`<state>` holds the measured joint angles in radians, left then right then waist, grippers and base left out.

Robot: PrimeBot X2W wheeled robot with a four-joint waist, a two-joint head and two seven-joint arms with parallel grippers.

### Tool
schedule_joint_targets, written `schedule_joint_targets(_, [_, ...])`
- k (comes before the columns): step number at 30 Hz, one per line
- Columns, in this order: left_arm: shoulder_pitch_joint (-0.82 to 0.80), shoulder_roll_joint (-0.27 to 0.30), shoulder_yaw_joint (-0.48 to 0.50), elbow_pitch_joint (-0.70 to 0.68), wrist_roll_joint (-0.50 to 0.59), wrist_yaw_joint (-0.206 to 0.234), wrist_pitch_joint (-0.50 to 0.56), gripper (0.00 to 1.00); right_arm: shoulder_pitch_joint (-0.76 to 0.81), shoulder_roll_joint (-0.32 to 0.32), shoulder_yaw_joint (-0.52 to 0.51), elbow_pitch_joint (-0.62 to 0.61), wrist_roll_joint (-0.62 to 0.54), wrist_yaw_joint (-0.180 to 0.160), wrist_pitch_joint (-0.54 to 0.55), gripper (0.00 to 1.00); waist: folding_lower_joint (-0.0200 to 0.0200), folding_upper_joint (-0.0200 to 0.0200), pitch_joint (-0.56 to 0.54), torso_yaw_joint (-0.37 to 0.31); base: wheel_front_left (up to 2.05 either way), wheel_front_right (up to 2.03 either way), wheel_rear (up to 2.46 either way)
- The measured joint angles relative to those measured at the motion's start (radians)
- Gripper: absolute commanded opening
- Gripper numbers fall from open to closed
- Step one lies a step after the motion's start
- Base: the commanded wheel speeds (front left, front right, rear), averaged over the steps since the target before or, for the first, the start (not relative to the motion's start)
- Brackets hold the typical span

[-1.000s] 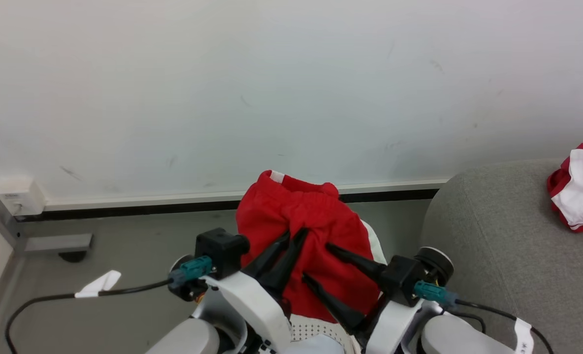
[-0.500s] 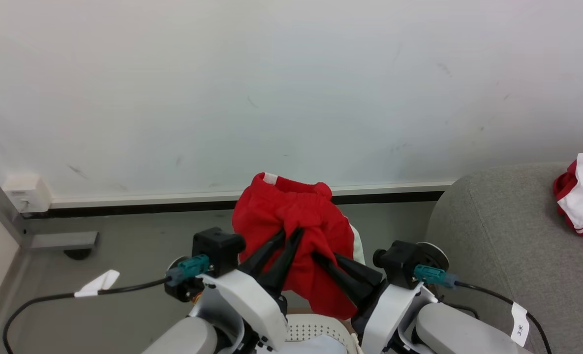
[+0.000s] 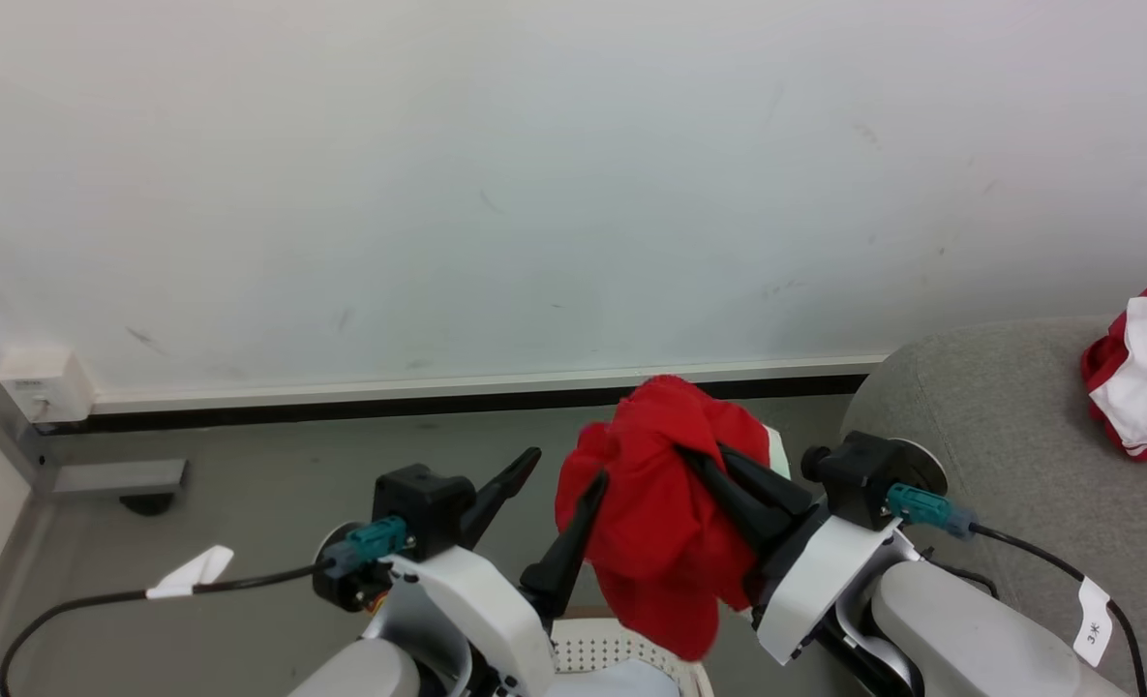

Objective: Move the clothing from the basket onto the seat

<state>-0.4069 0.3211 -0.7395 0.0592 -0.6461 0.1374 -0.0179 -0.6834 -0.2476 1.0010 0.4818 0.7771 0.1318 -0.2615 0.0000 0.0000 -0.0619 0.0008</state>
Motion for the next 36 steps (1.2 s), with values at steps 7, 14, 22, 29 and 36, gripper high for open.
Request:
schedule_joint_targets(7, [0.005,0.002,-0.004,0.002,0.000,0.005,-0.002,1.00,0.011,-0.011,-0.037,-0.011,-0.027,0.000,-0.001,0.00,0.0000,0.0000,-0.001,-0.007,0.00,0.00,0.00])
schedule_joint_targets(14, [0.008,0.005,-0.007,-0.003,0.000,0.007,-0.003,1.00,0.017,-0.021,-0.068,-0.022,-0.043,0.000,-0.001,0.00,0.0000,0.0000,0.002,-0.037,0.00,0.00,0.00])
schedule_joint_targets(22, [0.014,0.007,-0.015,-0.019,-0.001,0.007,-0.009,1.00,0.026,-0.046,-0.099,-0.035,-0.059,0.000,-0.001,0.00,0.0000,0.0000,0.015,-0.120,0.00,0.00,0.00])
schedule_joint_targets(29, [0.012,0.001,-0.038,-0.032,0.004,-0.002,-0.010,1.00,0.030,-0.079,-0.129,-0.052,-0.080,0.000,-0.001,0.00,0.0000,0.0000,0.028,-0.227,0.00,0.00,0.00])
schedule_joint_targets(36, [0.004,-0.022,-0.069,-0.044,0.017,-0.011,-0.011,1.00,0.036,-0.124,-0.173,-0.077,-0.093,0.000,-0.001,0.00,0.0000,0.0000,0.039,-0.338,0.00,0.00,0.00])
